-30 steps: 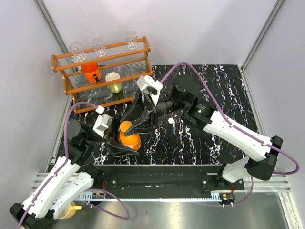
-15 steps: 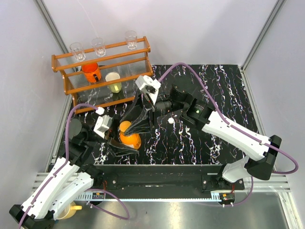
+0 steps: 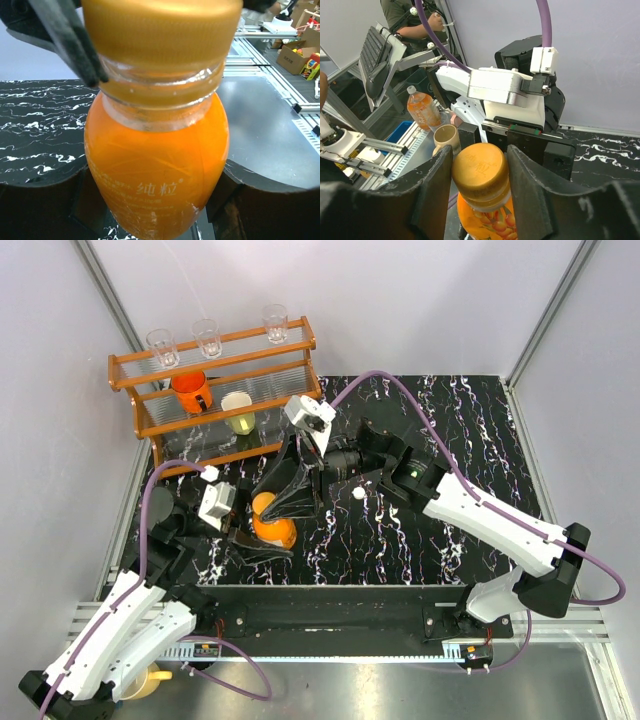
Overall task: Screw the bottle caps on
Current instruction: Screw the bottle cap onto the plastic bottle.
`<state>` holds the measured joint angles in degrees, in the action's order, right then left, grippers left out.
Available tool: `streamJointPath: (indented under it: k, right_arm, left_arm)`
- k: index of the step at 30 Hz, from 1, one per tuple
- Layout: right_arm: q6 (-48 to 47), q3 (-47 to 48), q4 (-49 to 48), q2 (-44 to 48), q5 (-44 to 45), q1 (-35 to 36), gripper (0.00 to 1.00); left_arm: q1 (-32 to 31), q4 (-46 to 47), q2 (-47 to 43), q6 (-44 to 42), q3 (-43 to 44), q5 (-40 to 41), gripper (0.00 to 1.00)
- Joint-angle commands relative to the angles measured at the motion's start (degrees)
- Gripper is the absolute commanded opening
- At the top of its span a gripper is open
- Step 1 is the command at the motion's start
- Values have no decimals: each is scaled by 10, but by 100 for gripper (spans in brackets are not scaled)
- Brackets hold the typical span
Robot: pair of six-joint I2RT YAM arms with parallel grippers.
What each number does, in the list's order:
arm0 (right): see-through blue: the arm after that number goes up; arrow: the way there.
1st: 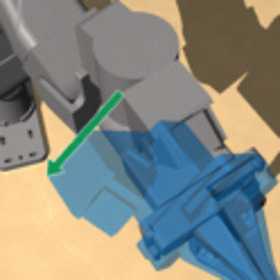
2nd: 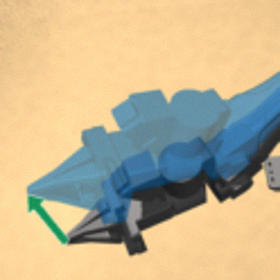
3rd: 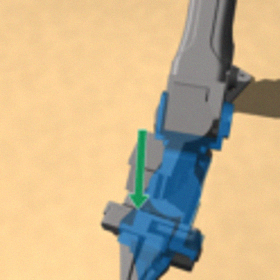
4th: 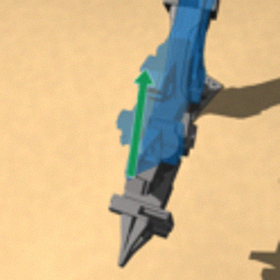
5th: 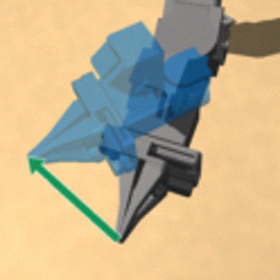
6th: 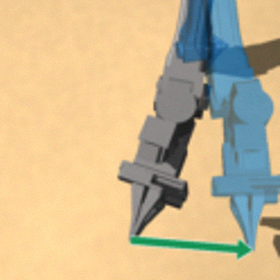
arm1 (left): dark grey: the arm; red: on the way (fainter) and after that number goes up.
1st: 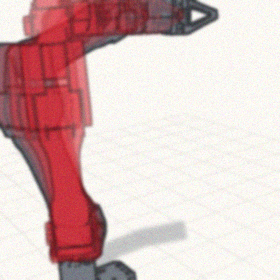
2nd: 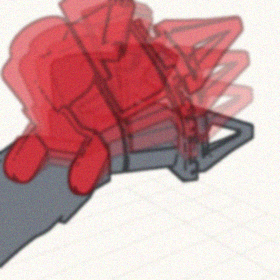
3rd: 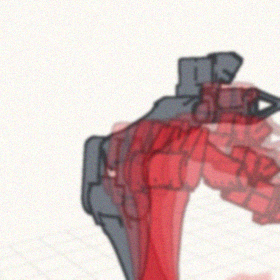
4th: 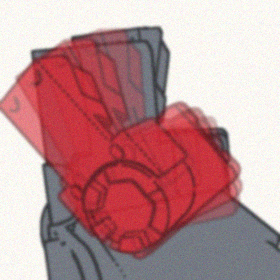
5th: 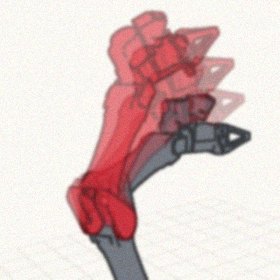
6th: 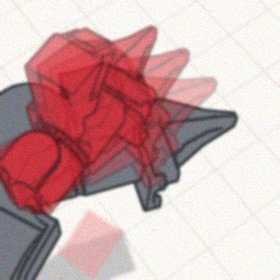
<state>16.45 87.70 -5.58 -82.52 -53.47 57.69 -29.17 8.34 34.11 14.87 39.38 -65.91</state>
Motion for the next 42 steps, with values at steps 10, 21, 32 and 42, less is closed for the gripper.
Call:
streamJointPath:
  k: [10,21,32,42]
  right_arm:
    - [-61,-6,51,39,86,4,86]
    - [-186,-28,62,83,92,4,91]
    - [-172,-24,30,65,67,4,88]
    - [-149,-15,8,47,53,5,81]
  left_arm:
    - [8,22,3,17,12,26,17]
    - [9,38,2,40,13,22,17]
    - [10,45,5,46,13,21,17]
    - [12,45,4,46,11,25,17]
